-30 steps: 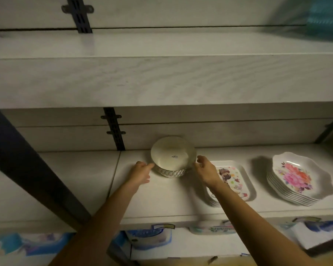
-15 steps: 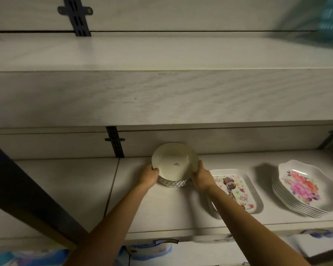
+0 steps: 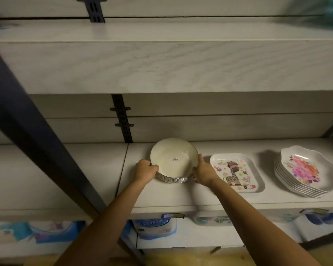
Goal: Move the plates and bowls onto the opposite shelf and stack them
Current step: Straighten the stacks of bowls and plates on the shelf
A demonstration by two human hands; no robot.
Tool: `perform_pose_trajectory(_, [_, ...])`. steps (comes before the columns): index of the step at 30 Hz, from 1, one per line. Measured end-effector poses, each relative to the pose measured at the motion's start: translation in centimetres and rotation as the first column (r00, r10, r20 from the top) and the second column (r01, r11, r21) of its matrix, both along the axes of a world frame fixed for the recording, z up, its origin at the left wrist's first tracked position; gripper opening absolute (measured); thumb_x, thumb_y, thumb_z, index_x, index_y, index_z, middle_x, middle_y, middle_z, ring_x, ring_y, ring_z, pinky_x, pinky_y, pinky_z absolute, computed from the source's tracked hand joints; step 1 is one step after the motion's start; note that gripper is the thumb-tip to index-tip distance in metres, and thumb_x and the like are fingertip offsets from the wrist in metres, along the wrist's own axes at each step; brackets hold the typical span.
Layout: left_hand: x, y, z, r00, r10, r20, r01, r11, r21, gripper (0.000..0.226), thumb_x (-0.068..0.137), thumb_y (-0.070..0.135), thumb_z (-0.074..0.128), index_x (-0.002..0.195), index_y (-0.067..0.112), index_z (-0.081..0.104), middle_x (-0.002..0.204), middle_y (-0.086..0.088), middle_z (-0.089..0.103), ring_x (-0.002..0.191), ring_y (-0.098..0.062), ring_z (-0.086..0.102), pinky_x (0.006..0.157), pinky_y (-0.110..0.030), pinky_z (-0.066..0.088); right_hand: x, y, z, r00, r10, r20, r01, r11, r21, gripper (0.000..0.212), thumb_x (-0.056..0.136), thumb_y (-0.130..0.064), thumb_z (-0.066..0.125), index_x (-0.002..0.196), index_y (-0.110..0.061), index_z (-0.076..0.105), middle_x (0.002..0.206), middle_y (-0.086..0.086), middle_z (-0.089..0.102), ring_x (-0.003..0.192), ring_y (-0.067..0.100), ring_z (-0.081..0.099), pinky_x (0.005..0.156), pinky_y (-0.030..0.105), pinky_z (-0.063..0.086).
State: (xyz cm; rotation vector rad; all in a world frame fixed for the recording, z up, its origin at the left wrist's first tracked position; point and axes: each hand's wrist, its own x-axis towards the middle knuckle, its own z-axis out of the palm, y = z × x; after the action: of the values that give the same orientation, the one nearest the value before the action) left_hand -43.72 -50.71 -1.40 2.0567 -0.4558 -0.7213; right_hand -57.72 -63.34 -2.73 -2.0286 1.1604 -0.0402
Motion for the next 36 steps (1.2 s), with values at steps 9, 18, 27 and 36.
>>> perform_pose_trajectory(9, [-2.4, 4.1, -0.7, 0.998, 0.043, -0.035, -0.043, 0.999, 0.015, 0.011, 0.072, 0.003, 0.067, 0.061, 0.004, 0.064, 0.07, -0.012, 0.067, 0.079, -0.03, 0.069, 0.078, -0.042, 0.059, -2.5, 2.5, 0.4, 0.994, 0.104, 0.036, -0.104, 0.994, 0.011, 0.064, 0.093, -0.011, 0.038, 0.149, -0.012, 0.007, 0.116, 0.028, 0.061, 0.099, 0.043, 0.062, 0.088, 0.055, 0.051])
perform_pose_trajectory(18, [-4.6, 5.7, -0.7, 0.979, 0.117, -0.168, -0.127, 0.991, -0.05, 0.028, 0.078, 0.002, 0.065, 0.102, -0.012, 0.063, 0.109, -0.024, 0.067, 0.098, -0.036, 0.066, 0.088, -0.048, 0.055, -4.1, 3.5, 0.2, 0.99, 0.13, 0.053, -0.133, 0.99, 0.055, 0.061, 0.096, -0.012, 0.035, 0.149, -0.014, 0.005, 0.114, 0.026, 0.063, 0.095, 0.04, 0.065, 0.085, 0.051, 0.054])
perform_pose_trajectory(27, [-5.5, 5.8, -0.5, 0.992, 0.124, -0.015, -0.123, 0.992, 0.041, 0.035, 0.083, 0.019, 0.064, 0.109, -0.004, 0.06, 0.116, -0.022, 0.064, 0.103, -0.035, 0.062, 0.087, -0.04, 0.053, -4.8, 4.4, 1.0, 0.987, 0.159, 0.002, -0.159, 0.987, -0.014, 0.055, 0.098, -0.02, 0.036, 0.147, -0.008, 0.014, 0.126, 0.024, 0.057, 0.113, 0.037, 0.057, 0.098, 0.046, 0.046])
perform_pose_trajectory(36, [-12.9, 3.0, 2.0, 0.743, -0.066, 0.666, 0.133, 0.99, -0.05, 0.039, 0.085, 0.019, 0.059, 0.12, 0.005, 0.051, 0.123, -0.011, 0.053, 0.114, -0.026, 0.048, 0.096, -0.037, 0.041, -15.9, -1.9, 2.1, 0.912, -0.174, 0.372, 0.264, 0.942, -0.206, 0.019, 0.092, -0.015, 0.052, 0.104, -0.009, 0.066, 0.106, 0.011, 0.067, 0.087, 0.02, 0.06, 0.077, 0.032, 0.048])
